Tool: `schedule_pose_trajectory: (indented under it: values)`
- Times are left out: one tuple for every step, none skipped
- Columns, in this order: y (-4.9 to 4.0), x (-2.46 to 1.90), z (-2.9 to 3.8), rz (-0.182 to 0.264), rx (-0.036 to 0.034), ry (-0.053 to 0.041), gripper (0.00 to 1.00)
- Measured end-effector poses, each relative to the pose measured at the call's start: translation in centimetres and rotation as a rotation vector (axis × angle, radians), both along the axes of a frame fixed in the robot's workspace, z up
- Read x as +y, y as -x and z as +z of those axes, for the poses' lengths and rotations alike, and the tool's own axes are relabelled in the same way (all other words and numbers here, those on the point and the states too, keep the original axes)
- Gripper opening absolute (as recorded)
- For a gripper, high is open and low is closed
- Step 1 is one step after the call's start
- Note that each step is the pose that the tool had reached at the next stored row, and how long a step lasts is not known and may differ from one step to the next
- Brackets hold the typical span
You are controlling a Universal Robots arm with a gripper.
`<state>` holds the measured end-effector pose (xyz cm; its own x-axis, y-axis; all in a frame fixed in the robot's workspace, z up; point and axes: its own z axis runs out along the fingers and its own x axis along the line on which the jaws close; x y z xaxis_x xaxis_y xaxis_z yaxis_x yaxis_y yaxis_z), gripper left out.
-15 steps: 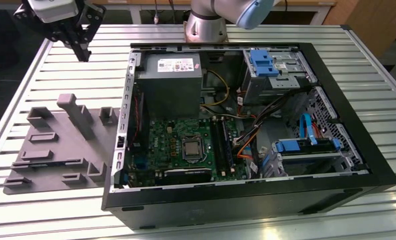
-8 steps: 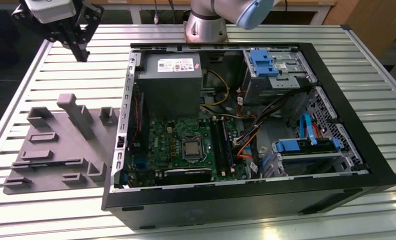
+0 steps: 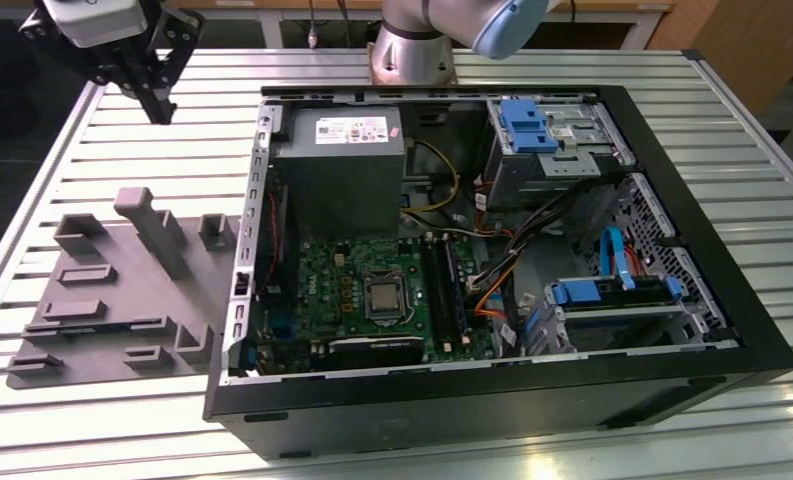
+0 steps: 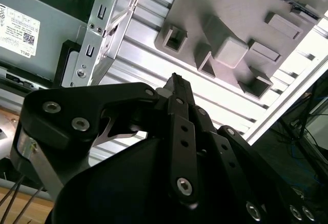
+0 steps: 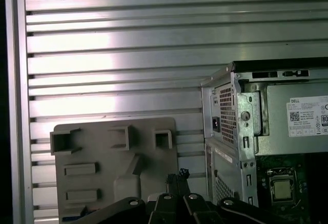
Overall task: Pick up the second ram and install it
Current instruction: 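Reach for the second ram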
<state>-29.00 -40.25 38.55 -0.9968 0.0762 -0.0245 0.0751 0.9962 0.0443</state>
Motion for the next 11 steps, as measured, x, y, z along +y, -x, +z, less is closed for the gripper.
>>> schedule_pose_trajectory:
  values:
    - [0.03,-0.01,0.00,0.000,0.0000,0.0000,0.11]
    - [0.06,-0.02,-0.01,0.000,0.0000,0.0000,0.11]
    - [0.09,-0.03,-0.01,0.000,0.0000,0.0000,0.11]
    - [0.13,-0.04,-0.01,0.000,0.0000,0.0000,0.11]
    - [0.18,-0.05,-0.02,0.000,0.0000,0.0000,0.11]
    - [0.22,-0.06,-0.03,0.000,-0.0001,0.0000,0.11]
    - [0.25,-0.07,-0.02,0.000,0.0000,0.0000,0.11]
    - [0.28,-0.08,-0.03,0.000,0.0000,0.0000,0.11]
    - [0.31,-0.08,-0.03,0.000,0.0000,0.0000,0.11]
    - [0.35,-0.09,-0.04,0.000,0.0000,0.0000,0.11]
    - [0.39,-0.10,-0.04,0.000,0.0000,0.0000,0.11]
